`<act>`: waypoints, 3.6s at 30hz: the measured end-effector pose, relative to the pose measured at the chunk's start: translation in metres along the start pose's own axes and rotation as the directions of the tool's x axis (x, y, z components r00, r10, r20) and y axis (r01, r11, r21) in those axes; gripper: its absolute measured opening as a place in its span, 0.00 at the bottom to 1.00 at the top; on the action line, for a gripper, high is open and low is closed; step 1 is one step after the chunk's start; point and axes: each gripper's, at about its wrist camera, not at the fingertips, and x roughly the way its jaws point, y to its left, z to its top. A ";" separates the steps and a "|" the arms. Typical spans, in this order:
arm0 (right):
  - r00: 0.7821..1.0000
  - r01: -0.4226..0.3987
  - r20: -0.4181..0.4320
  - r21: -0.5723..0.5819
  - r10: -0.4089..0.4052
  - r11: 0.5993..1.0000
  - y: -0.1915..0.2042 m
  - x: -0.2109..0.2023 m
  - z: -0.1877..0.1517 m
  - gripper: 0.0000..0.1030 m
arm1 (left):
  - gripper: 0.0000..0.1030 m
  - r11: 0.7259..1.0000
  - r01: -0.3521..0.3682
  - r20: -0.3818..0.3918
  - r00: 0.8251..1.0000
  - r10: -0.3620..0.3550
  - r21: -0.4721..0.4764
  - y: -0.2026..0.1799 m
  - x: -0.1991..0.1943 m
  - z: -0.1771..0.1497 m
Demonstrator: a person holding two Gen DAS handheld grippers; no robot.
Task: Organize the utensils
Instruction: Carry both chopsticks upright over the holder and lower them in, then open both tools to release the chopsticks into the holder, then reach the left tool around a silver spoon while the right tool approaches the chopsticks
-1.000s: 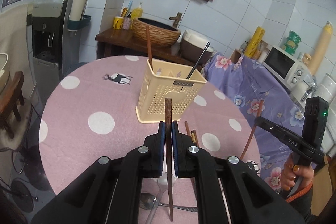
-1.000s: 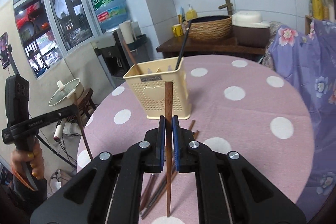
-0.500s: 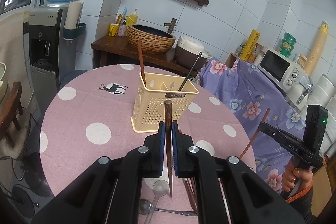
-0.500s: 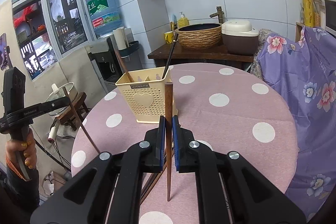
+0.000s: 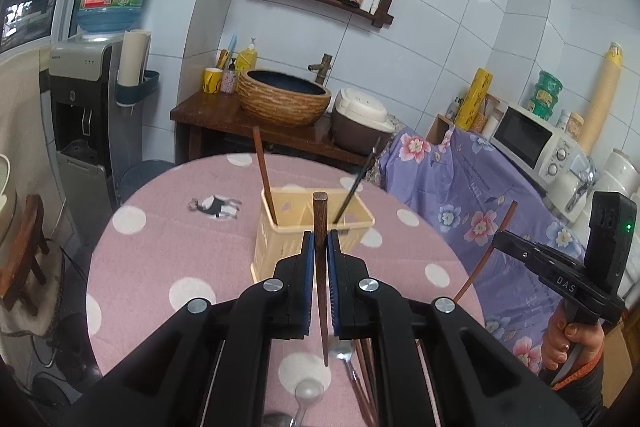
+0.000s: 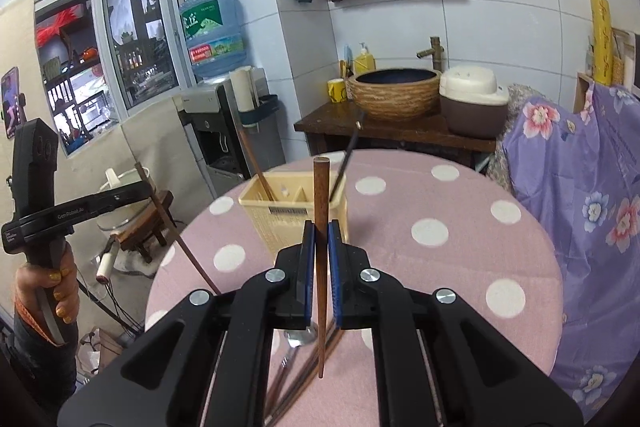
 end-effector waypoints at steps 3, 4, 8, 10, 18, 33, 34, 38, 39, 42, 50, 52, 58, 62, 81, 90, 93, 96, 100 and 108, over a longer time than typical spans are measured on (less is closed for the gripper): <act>0.999 -0.008 0.040 -0.001 0.008 1.000 0.009 0.002 0.037 0.07 | 0.08 1.000 -0.008 0.034 0.999 0.008 -0.007 0.000 -0.002 0.035; 0.998 -0.015 0.056 0.005 0.014 1.000 0.012 0.002 0.052 0.07 | 0.08 1.000 -0.011 0.048 0.999 0.012 -0.013 -0.001 -0.003 0.048; 0.987 0.025 0.158 0.022 -0.028 0.999 0.020 0.003 0.107 0.07 | 0.08 0.998 -0.059 0.123 0.991 0.061 -0.016 -0.008 -0.007 0.101; 0.979 0.047 0.198 0.044 -0.055 0.998 0.021 0.010 0.131 0.07 | 0.08 0.996 -0.088 0.150 0.985 0.090 -0.016 -0.010 -0.004 0.118; 0.961 0.158 0.219 0.070 -0.169 0.985 0.020 0.070 0.129 0.07 | 0.08 0.987 -0.157 0.114 0.981 0.158 -0.016 -0.004 0.048 0.109; 0.984 0.152 0.066 0.151 -0.163 0.977 -0.009 0.140 0.060 0.08 | 0.08 0.982 -0.169 -0.068 0.984 0.164 -0.079 0.040 0.115 0.045; 0.985 0.151 0.061 0.153 -0.162 0.977 -0.010 0.141 0.058 0.08 | 0.08 0.983 -0.165 -0.072 0.985 0.160 -0.082 0.040 0.116 0.044; 0.985 0.151 0.062 0.159 -0.163 0.976 -0.013 0.143 0.050 0.09 | 0.12 0.984 -0.156 -0.072 0.986 0.151 -0.081 0.040 0.115 0.037; 0.984 0.153 0.064 0.159 -0.165 0.975 -0.012 0.142 0.048 0.10 | 0.18 0.985 -0.152 -0.073 0.986 0.147 -0.081 0.039 0.114 0.036; 0.983 0.154 0.074 0.153 -0.166 0.976 -0.011 0.136 0.042 0.41 | 0.63 0.984 -0.153 -0.046 0.988 0.150 -0.089 0.039 0.105 0.028; 0.981 0.180 0.058 0.108 -0.187 0.978 -0.002 0.108 0.005 0.56 | 0.70 0.990 -0.118 -0.040 0.992 0.115 -0.077 0.040 0.070 -0.020; 0.984 0.170 0.035 0.084 -0.173 0.982 0.001 0.102 -0.013 0.56 | 0.70 0.991 -0.117 -0.057 0.992 0.113 -0.068 0.041 0.064 -0.035; 0.986 0.157 -0.053 -0.015 -0.158 0.987 0.022 0.092 -0.077 0.56 | 0.61 0.989 -0.145 -0.164 0.977 0.137 -0.038 0.053 0.052 -0.097; 0.982 0.168 -0.084 -0.054 -0.172 0.984 0.035 0.084 -0.118 0.56 | 0.56 0.986 -0.159 -0.211 0.966 0.147 -0.042 0.058 0.042 -0.129; 0.927 0.255 -0.298 0.053 -0.229 0.965 0.005 0.092 -0.192 0.58 | 0.58 0.990 -0.097 -0.356 0.926 0.127 0.100 0.019 0.073 -0.183; 0.888 0.308 -0.363 0.012 -0.283 0.951 0.019 0.106 -0.205 0.55 | 0.58 0.988 -0.111 -0.342 0.929 0.143 0.109 0.015 0.070 -0.181; 0.881 0.335 -0.369 0.049 -0.295 0.941 0.006 0.096 -0.204 0.54 | 0.58 0.988 -0.110 -0.346 0.928 0.141 0.108 0.015 0.072 -0.182; 0.885 0.338 -0.363 0.069 -0.292 0.939 -0.003 0.091 -0.202 0.54 | 0.58 0.987 -0.108 -0.354 0.924 0.142 0.115 0.013 0.076 -0.184; 0.900 0.309 -0.354 0.106 -0.255 0.945 -0.006 0.090 -0.201 0.54 | 0.58 0.983 -0.095 -0.367 0.919 0.147 0.155 0.003 0.083 -0.188; 0.909 0.281 -0.348 0.110 -0.228 0.953 0.000 0.091 -0.202 0.54 | 0.58 0.963 -0.085 -0.401 0.897 0.185 0.254 -0.007 0.107 -0.192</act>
